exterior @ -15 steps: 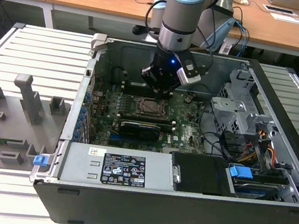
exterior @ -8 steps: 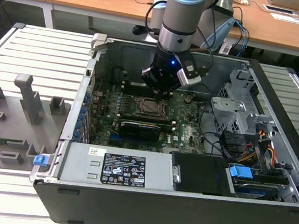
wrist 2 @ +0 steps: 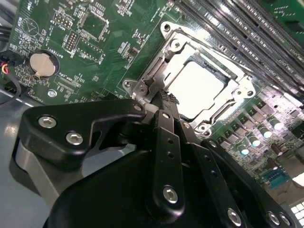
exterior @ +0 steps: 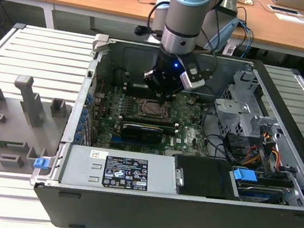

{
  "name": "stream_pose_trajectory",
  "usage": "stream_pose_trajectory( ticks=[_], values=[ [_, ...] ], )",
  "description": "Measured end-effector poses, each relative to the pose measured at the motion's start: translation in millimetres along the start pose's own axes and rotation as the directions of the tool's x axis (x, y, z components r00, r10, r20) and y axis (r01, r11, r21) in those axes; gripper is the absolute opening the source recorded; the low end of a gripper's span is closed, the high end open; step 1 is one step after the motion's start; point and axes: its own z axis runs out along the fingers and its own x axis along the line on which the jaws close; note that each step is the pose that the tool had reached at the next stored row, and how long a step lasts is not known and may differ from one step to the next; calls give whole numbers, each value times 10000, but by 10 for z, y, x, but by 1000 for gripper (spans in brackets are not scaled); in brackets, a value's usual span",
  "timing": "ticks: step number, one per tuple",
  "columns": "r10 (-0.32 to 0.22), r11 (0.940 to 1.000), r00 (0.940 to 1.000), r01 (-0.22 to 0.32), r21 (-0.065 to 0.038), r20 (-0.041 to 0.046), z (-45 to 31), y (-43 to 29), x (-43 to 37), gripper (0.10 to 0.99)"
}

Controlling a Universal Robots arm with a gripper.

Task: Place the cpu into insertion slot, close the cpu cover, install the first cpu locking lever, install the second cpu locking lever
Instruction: 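Install the second cpu locking lever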

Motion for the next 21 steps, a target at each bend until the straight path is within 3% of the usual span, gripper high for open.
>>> stream_pose_trajectory(
  ticks=[3, 10, 16, 21],
  values=[
    [0, 10000, 10000, 1, 3, -2, -35, -2, 0, 106],
    [-1, 10000, 10000, 1, 5, -2, -316, 6, 1, 106],
    [-1, 10000, 10000, 1, 8, -2, -332, -25, 4, 106],
    [0, 10000, 10000, 0, 7, -1, -334, -106, 10, 106]
  ],
)
